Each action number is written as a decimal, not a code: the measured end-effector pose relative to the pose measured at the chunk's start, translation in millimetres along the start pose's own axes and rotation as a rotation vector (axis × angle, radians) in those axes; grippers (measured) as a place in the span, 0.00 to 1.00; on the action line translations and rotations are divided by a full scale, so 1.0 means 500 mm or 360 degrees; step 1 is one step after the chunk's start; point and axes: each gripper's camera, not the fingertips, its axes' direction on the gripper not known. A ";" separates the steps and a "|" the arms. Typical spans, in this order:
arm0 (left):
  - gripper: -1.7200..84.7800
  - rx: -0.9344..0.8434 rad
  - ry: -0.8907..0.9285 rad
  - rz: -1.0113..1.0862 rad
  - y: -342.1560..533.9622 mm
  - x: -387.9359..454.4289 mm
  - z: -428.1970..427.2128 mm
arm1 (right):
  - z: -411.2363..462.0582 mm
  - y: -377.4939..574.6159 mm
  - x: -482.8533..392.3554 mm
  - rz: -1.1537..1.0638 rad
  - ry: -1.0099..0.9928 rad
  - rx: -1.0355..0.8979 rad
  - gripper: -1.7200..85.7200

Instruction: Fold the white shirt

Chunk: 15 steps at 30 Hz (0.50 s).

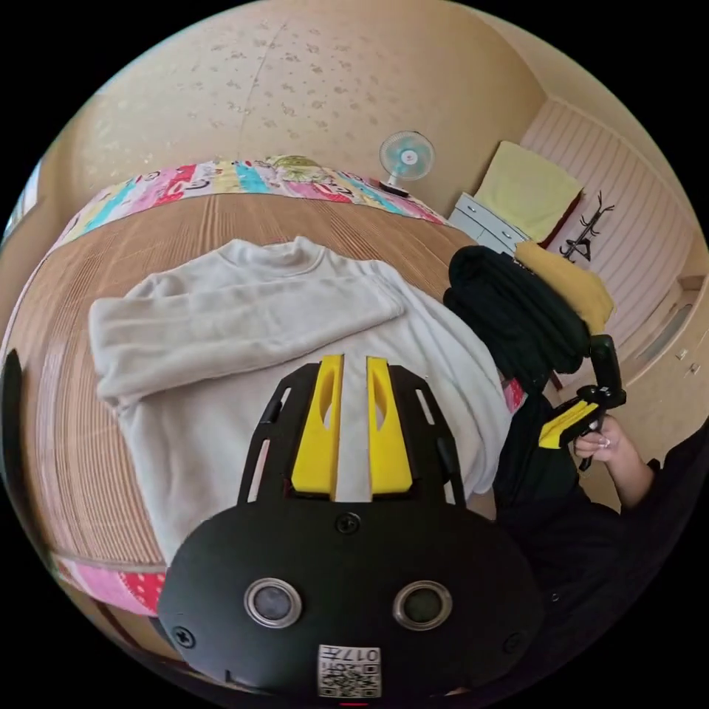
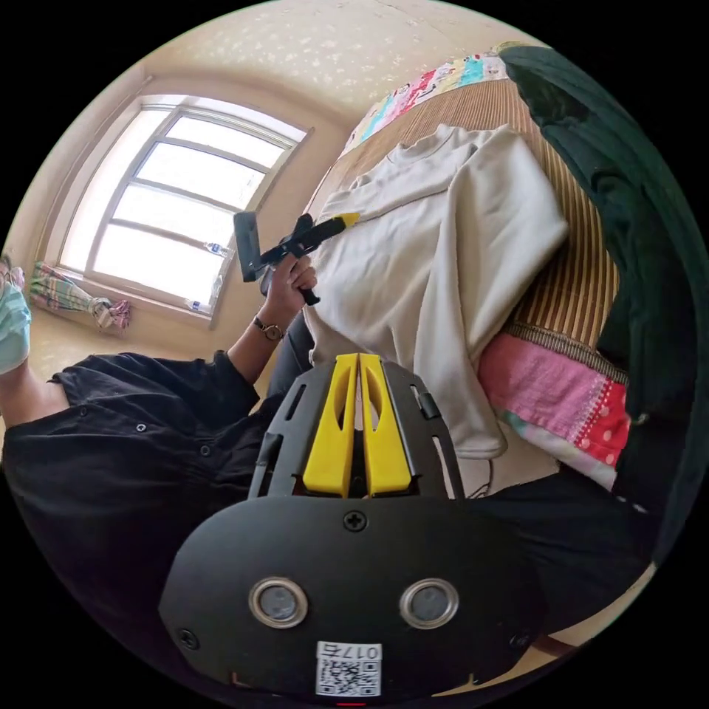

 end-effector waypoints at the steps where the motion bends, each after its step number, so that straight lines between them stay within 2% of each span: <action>1: 0.11 0.0011 -0.0015 -0.0064 0.020 -0.030 -0.020 | 0.005 -0.018 -0.010 -0.0029 0.0044 -0.0003 0.04; 3: 0.13 -0.0070 -0.0157 -0.0315 0.098 -0.142 -0.063 | 0.023 -0.097 -0.057 -0.0136 0.0278 0.0013 0.05; 5: 0.12 -0.0241 -0.0282 -0.0412 0.153 -0.214 -0.062 | 0.040 -0.157 -0.088 -0.0197 0.0463 0.0036 0.06; 7: 0.05 -0.0154 -0.0172 -0.0445 0.203 -0.263 -0.107 | 0.056 -0.215 -0.109 -0.0209 0.0582 0.0057 0.07; 9: 0.03 -0.0138 -0.0110 -0.0547 0.234 -0.318 -0.143 | 0.072 -0.276 -0.131 -0.0197 0.0775 0.0146 0.09; 12: 0.05 -0.0158 -0.0119 -0.0547 0.224 -0.345 -0.158 | 0.094 -0.345 -0.125 -0.0153 0.0911 0.0285 0.12; 15: 0.07 -0.0198 -0.0113 -0.0540 0.194 -0.364 -0.133 | 0.145 -0.423 -0.064 -0.0055 0.0877 0.0203 0.14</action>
